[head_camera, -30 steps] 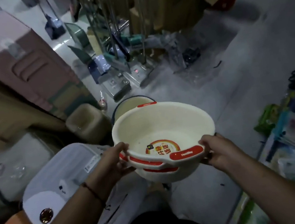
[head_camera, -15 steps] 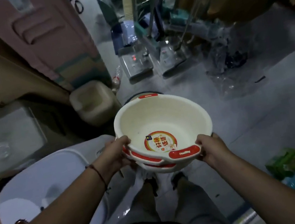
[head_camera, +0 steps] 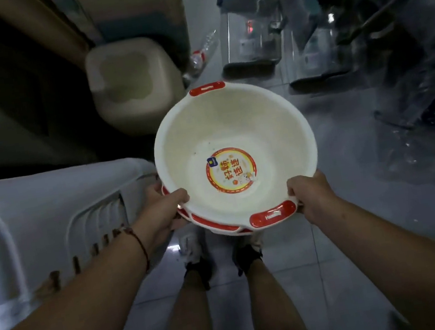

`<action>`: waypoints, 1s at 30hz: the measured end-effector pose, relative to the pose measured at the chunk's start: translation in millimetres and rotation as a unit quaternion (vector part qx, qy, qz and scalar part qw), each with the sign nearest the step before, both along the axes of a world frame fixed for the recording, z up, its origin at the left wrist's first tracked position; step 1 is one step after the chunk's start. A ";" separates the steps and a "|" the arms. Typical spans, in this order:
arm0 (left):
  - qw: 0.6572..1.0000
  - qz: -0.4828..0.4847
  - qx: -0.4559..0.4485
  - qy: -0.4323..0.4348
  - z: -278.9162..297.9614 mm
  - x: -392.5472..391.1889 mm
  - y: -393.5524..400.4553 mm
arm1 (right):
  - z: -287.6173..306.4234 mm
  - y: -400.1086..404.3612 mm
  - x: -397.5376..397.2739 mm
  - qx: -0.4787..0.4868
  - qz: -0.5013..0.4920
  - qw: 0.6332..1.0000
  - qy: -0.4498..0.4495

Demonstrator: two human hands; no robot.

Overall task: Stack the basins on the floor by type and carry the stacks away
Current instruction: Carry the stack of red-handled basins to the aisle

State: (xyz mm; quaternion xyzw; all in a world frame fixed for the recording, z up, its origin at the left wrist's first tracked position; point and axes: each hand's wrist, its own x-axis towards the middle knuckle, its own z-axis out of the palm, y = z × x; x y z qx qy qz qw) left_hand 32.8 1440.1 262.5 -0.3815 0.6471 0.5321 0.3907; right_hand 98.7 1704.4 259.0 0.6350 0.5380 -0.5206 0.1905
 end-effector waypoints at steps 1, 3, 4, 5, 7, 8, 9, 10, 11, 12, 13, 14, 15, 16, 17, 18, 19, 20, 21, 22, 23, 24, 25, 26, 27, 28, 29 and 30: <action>1.000 0.009 -0.001 0.000 -20.4 5.2 0.9 | -19.7 3.1 -2.5 0.006 0.008 1.000 -0.011; 1.000 0.010 -0.018 -0.016 -61.8 18.9 0.5 | -55.9 8.8 0.5 0.017 0.023 0.999 -0.030; 0.999 0.006 -0.028 -0.025 -80.1 25.5 -0.1 | -71.1 10.6 5.1 0.022 0.032 0.998 -0.039; 0.999 -0.005 -0.038 -0.026 -97.4 32.9 -1.9 | -84.2 11.3 11.9 0.028 0.051 0.997 -0.048; 0.996 -0.055 -0.060 -0.026 -122.2 47.5 -3.7 | -105.9 15.0 25.8 0.046 0.116 0.990 -0.060; 0.994 -0.082 -0.069 -0.025 -128.9 51.3 -4.5 | -112.3 17.4 28.2 0.056 0.138 0.987 -0.055; 0.992 -0.099 -0.075 -0.019 -136.3 53.8 -5.8 | -116.6 19.6 26.9 0.065 0.151 0.986 -0.042; 0.991 -0.103 -0.083 -0.012 -141.2 54.4 -7.2 | -120.7 22.1 24.0 0.078 0.165 0.983 -0.023; 0.991 -0.103 -0.090 0.004 -146.4 54.2 -9.5 | -124.7 24.6 19.3 0.095 0.188 0.977 -0.002; 0.990 -0.097 -0.096 0.026 -149.6 52.0 -12.0 | -128.1 25.9 13.6 0.113 0.221 0.969 0.016; 0.989 -0.095 -0.102 0.054 -151.7 47.5 -13.3 | -132.7 27.4 8.8 0.127 0.251 0.959 0.027; 0.985 -0.108 -0.109 0.082 -153.3 41.0 -12.4 | -136.7 28.2 3.4 0.136 0.274 0.952 0.029; 0.979 -0.128 -0.113 0.114 -154.8 34.1 -11.7 | -141.2 29.0 -0.1 0.143 0.288 0.946 0.023; 0.972 -0.148 -0.122 0.138 -158.6 27.2 -10.9 | -144.4 30.1 -2.4 0.153 0.300 0.941 0.015; 0.966 -0.161 -0.131 0.155 -162.9 20.4 -9.8 | -148.2 31.9 -3.5 0.166 0.311 0.936 0.007; 0.961 -0.173 -0.148 0.156 -168.2 14.8 -10.0 | -151.2 34.0 -3.9 0.183 0.322 0.929 0.001; 0.955 -0.186 -0.166 0.162 -172.2 10.7 -9.3 | -154.1 36.1 -3.7 0.199 0.331 0.922 -0.004; 0.950 -0.198 -0.183 0.160 -176.8 8.8 -10.1 | -156.2 37.6 -3.4 0.211 0.339 0.917 -0.009; 0.944 -0.212 -0.195 0.160 -179.3 8.3 -11.2 | -158.8 38.2 -2.7 0.220 0.344 0.913 -0.013; 0.940 -0.225 -0.203 0.155 -182.3 9.1 -13.5 | -160.4 38.2 -2.6 0.224 0.347 0.911 -0.019; 0.938 -0.235 -0.203 0.151 -182.7 9.5 -14.8 | -161.9 37.7 -2.5 0.227 0.347 0.910 -0.026; 0.937 -0.242 -0.202 0.149 -183.2 9.0 -15.8 | -161.5 37.1 -3.5 0.228 0.348 0.909 -0.034; 0.935 -0.250 -0.204 0.148 -182.1 7.6 -16.6 | -160.5 37.1 -4.9 0.227 0.352 0.907 -0.044; 0.931 -0.264 -0.207 0.144 -180.0 6.1 -17.6 | -158.1 37.2 -7.0 0.221 0.358 0.905 -0.055; 0.924 -0.286 -0.210 0.141 -176.1 4.5 -18.8 | -154.6 37.3 -10.4 0.212 0.365 0.904 -0.065; 0.916 -0.310 -0.212 0.140 -171.9 2.7 -20.7 | -148.2 36.3 -15.0 0.206 0.375 0.901 -0.074; 0.906 -0.336 -0.216 0.142 -164.5 0.5 -22.4 | -140.2 33.4 -20.6 0.205 0.391 0.894 -0.077; 0.894 -0.363 -0.221 0.146 -155.2 -2.3 -23.3 | -129.4 29.4 -26.2 0.212 0.419 0.880 -0.072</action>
